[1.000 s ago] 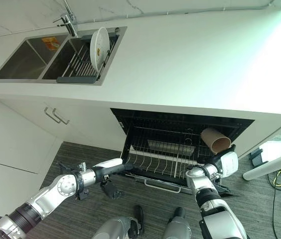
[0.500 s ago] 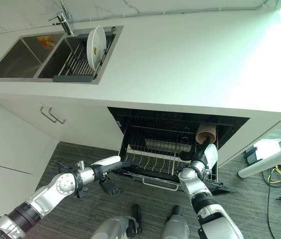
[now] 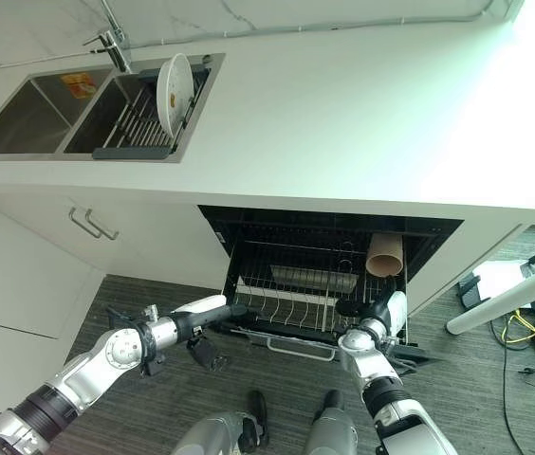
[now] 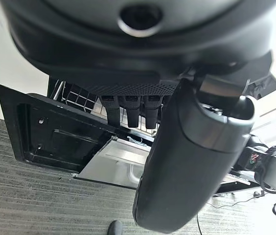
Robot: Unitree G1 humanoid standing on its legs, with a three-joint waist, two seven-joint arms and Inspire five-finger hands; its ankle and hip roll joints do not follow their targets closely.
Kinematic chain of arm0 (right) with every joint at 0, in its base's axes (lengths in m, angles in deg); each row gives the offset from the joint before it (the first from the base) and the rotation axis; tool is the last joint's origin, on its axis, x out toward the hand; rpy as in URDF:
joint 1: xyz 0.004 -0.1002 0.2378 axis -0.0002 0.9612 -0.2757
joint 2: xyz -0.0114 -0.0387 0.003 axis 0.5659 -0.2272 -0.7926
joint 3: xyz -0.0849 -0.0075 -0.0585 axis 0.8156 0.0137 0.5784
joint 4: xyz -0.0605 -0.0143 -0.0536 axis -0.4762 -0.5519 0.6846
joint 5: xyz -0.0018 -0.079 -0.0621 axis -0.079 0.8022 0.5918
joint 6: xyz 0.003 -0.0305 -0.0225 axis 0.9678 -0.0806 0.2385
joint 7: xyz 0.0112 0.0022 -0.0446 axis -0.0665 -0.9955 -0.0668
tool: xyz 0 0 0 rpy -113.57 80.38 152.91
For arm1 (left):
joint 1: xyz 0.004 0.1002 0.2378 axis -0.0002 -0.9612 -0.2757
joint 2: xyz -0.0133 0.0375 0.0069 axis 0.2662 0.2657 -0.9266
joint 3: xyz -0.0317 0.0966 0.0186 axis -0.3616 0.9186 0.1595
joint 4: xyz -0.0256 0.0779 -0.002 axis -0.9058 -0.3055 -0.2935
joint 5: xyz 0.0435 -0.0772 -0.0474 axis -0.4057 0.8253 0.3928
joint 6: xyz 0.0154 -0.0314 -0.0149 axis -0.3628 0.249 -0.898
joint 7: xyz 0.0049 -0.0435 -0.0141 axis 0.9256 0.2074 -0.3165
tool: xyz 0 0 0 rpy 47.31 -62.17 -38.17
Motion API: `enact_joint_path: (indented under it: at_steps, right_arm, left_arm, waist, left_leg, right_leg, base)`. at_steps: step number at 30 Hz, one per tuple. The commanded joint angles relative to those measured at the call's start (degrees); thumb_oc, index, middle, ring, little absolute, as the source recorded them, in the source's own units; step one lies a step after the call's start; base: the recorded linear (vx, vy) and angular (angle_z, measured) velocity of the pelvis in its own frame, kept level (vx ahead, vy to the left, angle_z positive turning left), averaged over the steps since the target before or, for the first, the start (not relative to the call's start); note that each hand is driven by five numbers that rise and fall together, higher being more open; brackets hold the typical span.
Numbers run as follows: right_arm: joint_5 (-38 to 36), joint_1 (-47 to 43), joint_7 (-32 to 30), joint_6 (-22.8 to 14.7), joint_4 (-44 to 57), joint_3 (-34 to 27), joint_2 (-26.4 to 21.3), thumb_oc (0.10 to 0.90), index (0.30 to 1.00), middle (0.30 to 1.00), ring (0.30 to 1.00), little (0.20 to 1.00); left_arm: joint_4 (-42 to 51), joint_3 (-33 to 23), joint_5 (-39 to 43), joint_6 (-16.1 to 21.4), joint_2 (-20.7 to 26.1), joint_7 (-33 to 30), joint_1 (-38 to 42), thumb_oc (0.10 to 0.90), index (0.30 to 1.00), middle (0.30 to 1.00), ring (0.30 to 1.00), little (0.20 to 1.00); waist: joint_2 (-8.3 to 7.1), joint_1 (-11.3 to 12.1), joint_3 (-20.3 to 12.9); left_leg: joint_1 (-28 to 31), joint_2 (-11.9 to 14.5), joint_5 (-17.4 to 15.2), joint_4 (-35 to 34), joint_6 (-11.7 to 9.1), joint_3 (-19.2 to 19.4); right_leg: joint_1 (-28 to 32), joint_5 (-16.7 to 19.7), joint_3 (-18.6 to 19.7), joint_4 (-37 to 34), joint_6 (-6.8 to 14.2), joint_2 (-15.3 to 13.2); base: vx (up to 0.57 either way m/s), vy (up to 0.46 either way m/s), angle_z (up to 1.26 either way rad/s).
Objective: Place the dishes in the dishwasher.
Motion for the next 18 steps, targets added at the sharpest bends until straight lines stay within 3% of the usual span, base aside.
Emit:
enact_joint_path:
  at_steps: [1, 5, 8, 9, 13, 15, 18]
  right_arm:
    - [-7.40, 0.80, 5.52, -10.42, 9.29, 0.42, 1.88, 0.800, 0.900, 0.900, 0.900, 0.900]
    - [-11.55, 7.21, 10.69, -15.61, 19.46, 0.41, 3.23, 0.800, 0.900, 0.900, 0.900, 0.900]
    - [-11.15, 10.66, 13.29, -17.71, 25.75, 0.13, 2.91, 0.800, 0.900, 0.900, 0.900, 0.900]
    - [-9.81, 12.70, 15.57, -20.78, 30.23, -0.15, 2.28, 0.800, 0.900, 0.900, 0.900, 0.900]
    - [-8.17, 15.67, 19.00, -24.83, 38.05, -2.18, 0.90, 0.800, 0.900, 0.900, 0.900, 0.900]
    - [-7.17, 16.44, 20.25, -26.17, 41.14, -3.24, 0.35, 0.800, 0.900, 0.900, 0.900, 0.900]
    - [-3.61, 18.25, 22.76, -28.64, 45.71, -5.69, -0.35, 0.800, 0.900, 0.900, 0.900, 0.900]
  left_arm:
    - [2.77, -1.13, 1.72, 1.79, -2.13, -3.23, -0.75, 0.800, 0.900, 0.900, 0.900, 0.900]
    - [1.47, -3.13, 0.88, 1.88, -3.41, -7.35, -3.88, 0.800, 0.900, 0.900, 0.900, 0.900]
    - [0.87, -5.17, 1.24, 2.32, -3.82, -9.94, -5.85, 0.800, 0.900, 0.900, 0.900, 0.900]
    - [0.36, -6.75, 2.19, 3.01, -4.21, -13.20, -7.19, 0.800, 0.900, 0.900, 0.900, 0.900]
    - [-0.02, -11.05, 4.85, 5.68, -4.72, -18.15, -9.55, 0.800, 0.900, 0.900, 0.900, 0.900]
    - [0.34, -12.92, 7.78, 6.43, -5.32, -19.96, -10.41, 0.800, 0.900, 0.900, 0.900, 0.900]
    - [1.93, -18.06, 19.77, 8.90, -8.21, -23.95, -13.33, 0.800, 0.900, 0.900, 0.900, 0.900]
  waist:
    - [-1.85, -1.05, -2.88]
    - [-2.81, -1.87, -4.04]
    - [-3.30, -2.52, -4.75]
    - [-3.66, -3.03, -5.27]
    - [-4.26, -3.99, -6.28]
    - [-4.45, -4.23, -6.67]
    - [-4.79, -4.28, -7.44]
  left_leg:
    - [-1.47, 4.52, -5.90, 3.56, -3.18, 0.35]
    - [-0.88, 5.24, -6.12, 3.56, -2.99, 0.62]
    - [-0.42, 5.82, -6.15, 3.56, -3.00, 1.08]
    - [-0.11, 6.23, -6.21, 3.56, -3.05, 1.46]
    - [0.70, 6.83, -6.47, 3.56, -3.12, 2.03]
    - [1.01, 6.98, -6.58, 3.56, -3.14, 2.15]
    - [1.43, 7.06, -6.86, 3.56, -3.11, 2.25]
  right_leg:
    - [3.55, -4.14, 1.15, -1.78, 5.46, -2.41]
    - [3.96, -4.57, 1.51, -1.78, 5.52, -1.85]
    - [4.21, -4.76, 1.70, -1.78, 5.52, -1.49]
    - [4.44, -5.01, 1.83, -1.78, 5.48, -1.22]
    - [4.93, -5.45, 1.96, -1.78, 5.35, -0.71]
    - [5.16, -5.61, 2.02, -1.78, 5.24, -0.48]
    - [5.54, -5.96, 1.93, -1.78, 4.93, -0.21]
  base:
    - [-0.03, -0.030, -0.11]
    - [-0.03, -0.045, -0.08]
    - [-0.04, -0.037, -0.09]
    - [-0.08, -0.054, -0.19]
    - [-0.04, -0.021, -0.13]
    - [0.00, 0.013, -0.12]
    - [0.02, 0.052, -0.17]
